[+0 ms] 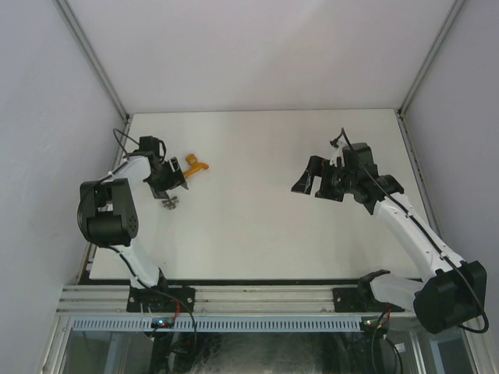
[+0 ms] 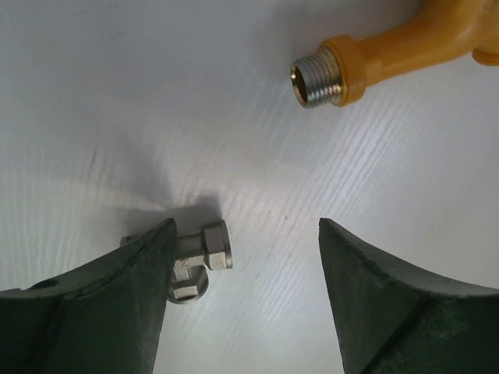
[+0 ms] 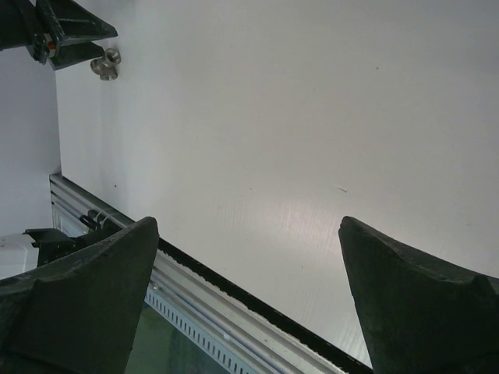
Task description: Install the water faucets
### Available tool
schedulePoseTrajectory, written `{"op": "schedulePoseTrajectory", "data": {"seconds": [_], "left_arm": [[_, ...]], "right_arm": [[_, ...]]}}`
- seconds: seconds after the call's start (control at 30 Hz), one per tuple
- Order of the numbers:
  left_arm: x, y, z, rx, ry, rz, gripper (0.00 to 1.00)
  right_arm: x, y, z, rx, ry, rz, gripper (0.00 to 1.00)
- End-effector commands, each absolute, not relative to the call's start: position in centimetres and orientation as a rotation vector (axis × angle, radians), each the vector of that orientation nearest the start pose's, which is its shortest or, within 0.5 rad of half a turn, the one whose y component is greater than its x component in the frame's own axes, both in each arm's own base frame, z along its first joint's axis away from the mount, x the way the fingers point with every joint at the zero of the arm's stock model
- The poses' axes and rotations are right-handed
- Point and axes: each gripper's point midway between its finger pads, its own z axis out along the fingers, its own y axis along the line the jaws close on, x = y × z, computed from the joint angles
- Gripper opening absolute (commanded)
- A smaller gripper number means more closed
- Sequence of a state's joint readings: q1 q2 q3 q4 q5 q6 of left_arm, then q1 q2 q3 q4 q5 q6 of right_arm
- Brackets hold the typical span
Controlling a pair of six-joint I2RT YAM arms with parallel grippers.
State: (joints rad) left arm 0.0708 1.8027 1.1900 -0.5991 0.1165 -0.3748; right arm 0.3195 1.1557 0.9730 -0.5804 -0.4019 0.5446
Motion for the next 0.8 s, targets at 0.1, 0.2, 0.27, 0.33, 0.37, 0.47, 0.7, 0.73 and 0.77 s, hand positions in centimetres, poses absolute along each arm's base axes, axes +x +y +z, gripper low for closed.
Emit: {"op": "schedulePoseTrajectory", "data": {"seconds": [0.1,0.2,0.27,0.33,0.37,0.47,0.7,0.73,0.77], "left_arm": [[34.7,-3.0,5.1,-0.551,2.713,-0.298,0.76],[33.9,-2.6,4.2,-0.559,2.742,-0.201,0.76],[33.9,-2.1,4.1,-0.578,2.727,-0.164,0.76],[33.9,-1.7,4.1,-0.582,2.711,-0.13,0.76],[34.0,-1.2,4.2,-0.589,2.706,-0.093,0.77],[34.3,0.5,5.1,-0.602,2.686,0.03,0.81],[34.7,0.5,4.9,-0.602,2.73,-0.062,0.81],[34.5,-0.2,4.7,-0.598,2.731,-0.106,0.8],[34.4,-0.8,4.5,-0.596,2.735,-0.16,0.79]], "right_arm": [[26.4,20.2,18.6,0.03,2.436,0.943,0.98],[26.1,20.9,18.6,0.007,2.44,0.958,0.98],[25.8,21.2,18.5,-0.006,2.442,0.96,0.98],[25.7,21.4,18.6,-0.019,2.443,0.963,0.98],[25.6,21.5,18.5,-0.022,2.445,0.964,0.98],[25.5,21.6,18.5,-0.03,2.444,0.964,0.98],[25.4,21.5,18.7,-0.038,2.438,0.958,0.98],[25.5,21.5,18.7,-0.037,2.437,0.956,0.98],[25.5,21.6,18.7,-0.039,2.436,0.957,0.98]]}}
